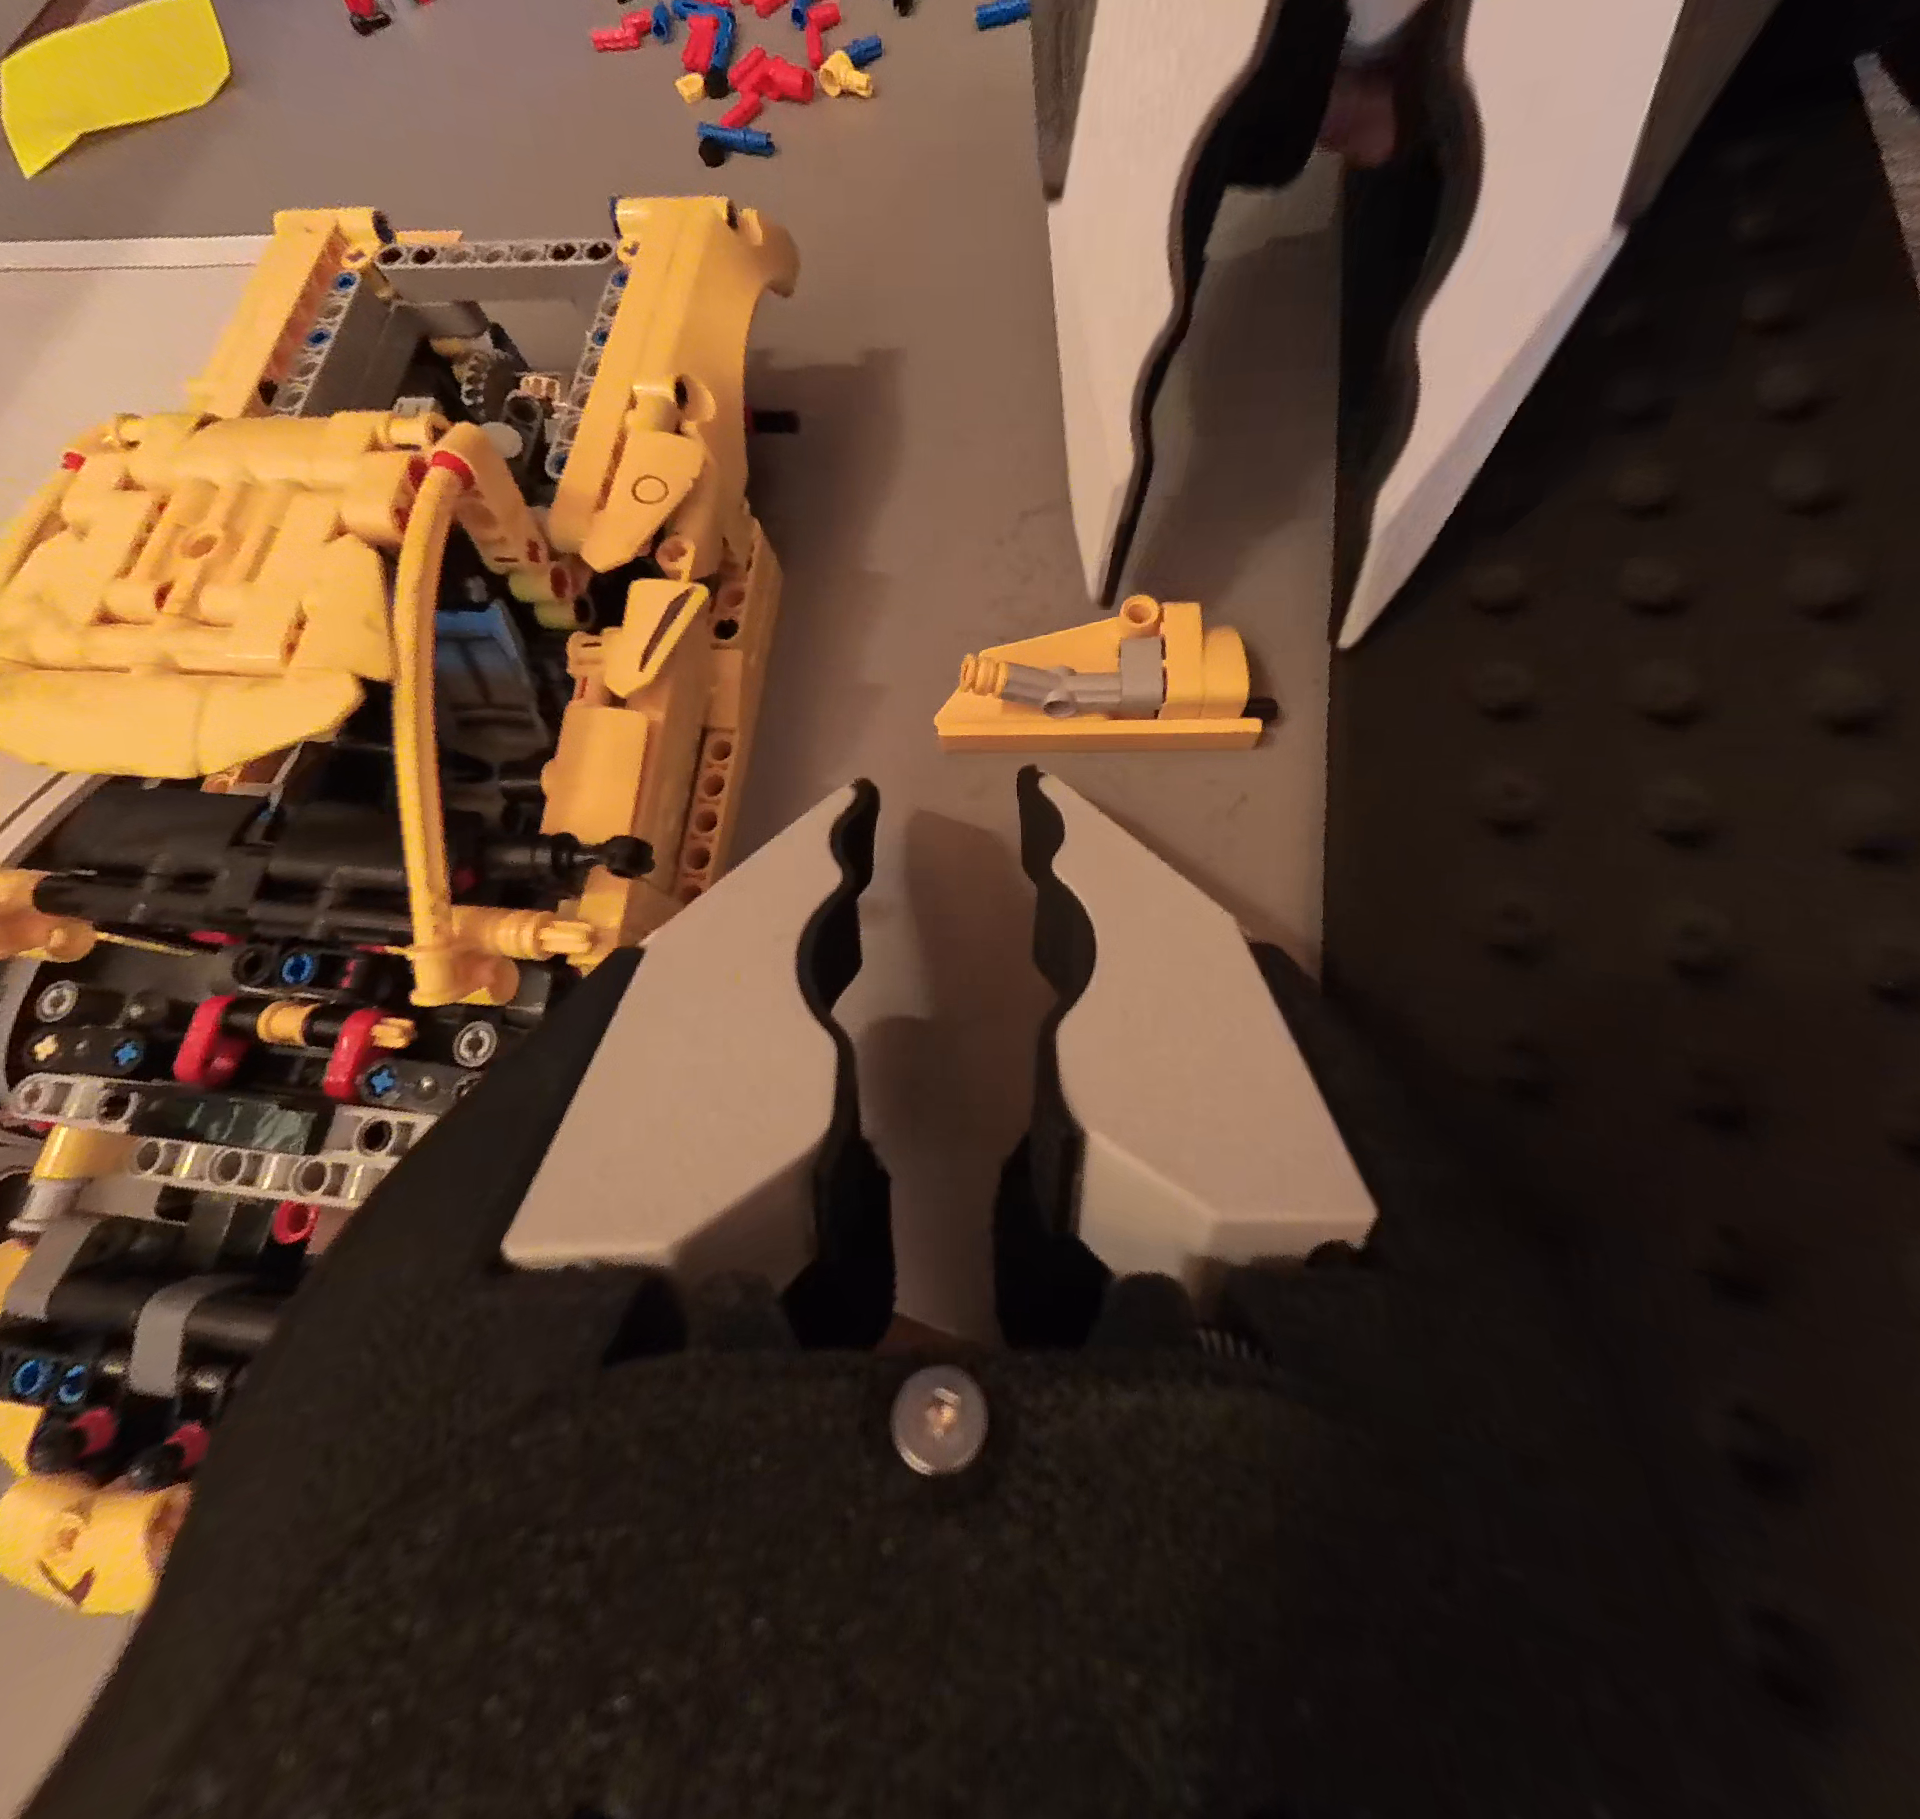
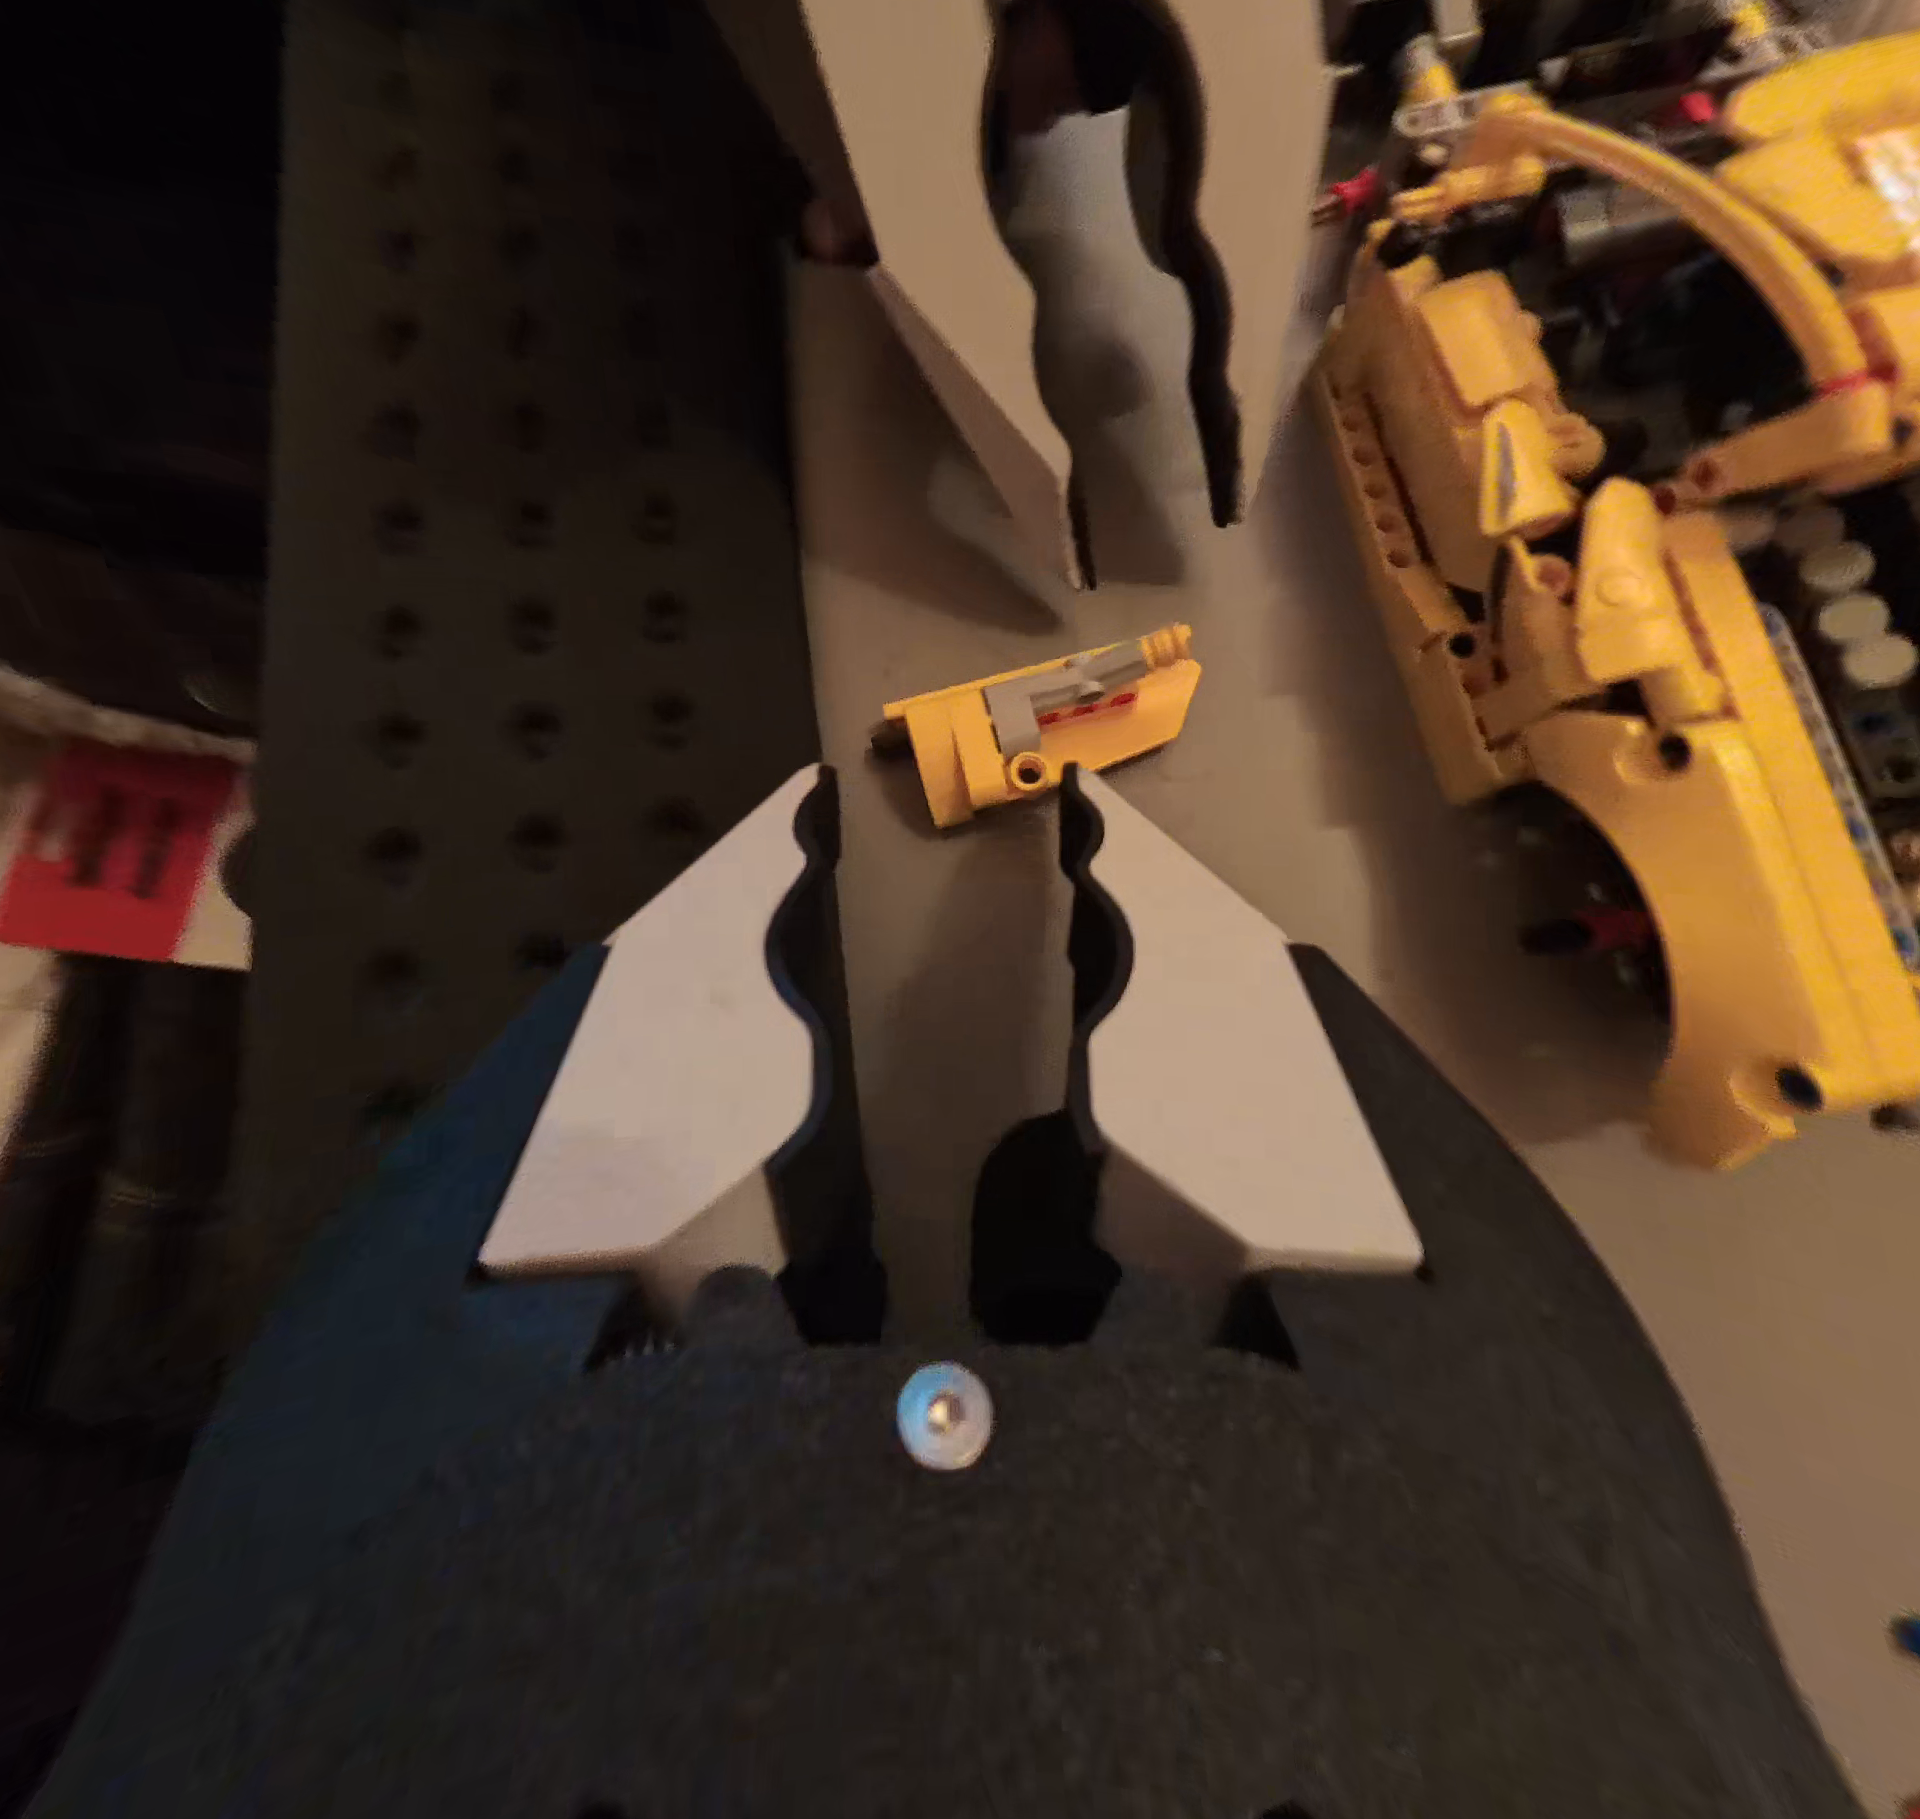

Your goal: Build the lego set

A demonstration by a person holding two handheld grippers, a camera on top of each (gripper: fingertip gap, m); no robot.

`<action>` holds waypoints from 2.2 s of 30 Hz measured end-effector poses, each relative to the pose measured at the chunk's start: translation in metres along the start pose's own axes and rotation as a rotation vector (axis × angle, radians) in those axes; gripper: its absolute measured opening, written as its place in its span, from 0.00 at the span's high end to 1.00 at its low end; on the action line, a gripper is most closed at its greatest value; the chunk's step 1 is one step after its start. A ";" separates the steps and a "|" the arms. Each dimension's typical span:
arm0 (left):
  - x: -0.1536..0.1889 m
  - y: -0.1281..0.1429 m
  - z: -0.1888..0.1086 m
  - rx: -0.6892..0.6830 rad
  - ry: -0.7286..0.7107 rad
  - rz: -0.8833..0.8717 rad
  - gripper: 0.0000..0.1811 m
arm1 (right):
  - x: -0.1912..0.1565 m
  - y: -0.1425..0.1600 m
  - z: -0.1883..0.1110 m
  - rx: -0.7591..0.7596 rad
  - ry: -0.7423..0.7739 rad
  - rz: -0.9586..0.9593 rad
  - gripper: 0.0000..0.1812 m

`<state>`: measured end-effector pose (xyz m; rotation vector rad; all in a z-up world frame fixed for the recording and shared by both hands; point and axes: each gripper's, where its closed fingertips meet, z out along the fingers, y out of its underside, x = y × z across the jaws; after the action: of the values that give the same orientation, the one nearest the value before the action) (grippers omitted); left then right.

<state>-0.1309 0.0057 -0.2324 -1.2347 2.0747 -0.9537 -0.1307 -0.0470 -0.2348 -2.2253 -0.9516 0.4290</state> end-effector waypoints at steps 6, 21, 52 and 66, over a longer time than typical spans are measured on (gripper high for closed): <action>0.003 -0.003 -0.001 0.011 0.008 0.009 0.85 | 0.007 -0.005 0.013 0.031 0.043 -0.125 0.86; -0.021 -0.049 -0.048 0.332 0.079 -0.256 0.85 | 0.031 -0.056 -0.026 0.493 -0.365 0.787 0.87; -0.004 -0.026 -0.002 0.029 -0.332 0.247 0.85 | 0.042 -0.043 0.000 0.206 0.201 0.746 0.87; 0.011 0.007 0.003 -0.040 -0.028 0.088 0.85 | 0.125 -0.016 -0.106 0.624 0.590 0.596 0.81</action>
<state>-0.1367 -0.0027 -0.2407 -1.1603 2.1165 -0.8544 0.0012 0.0049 -0.1517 -1.8292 0.1627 0.2458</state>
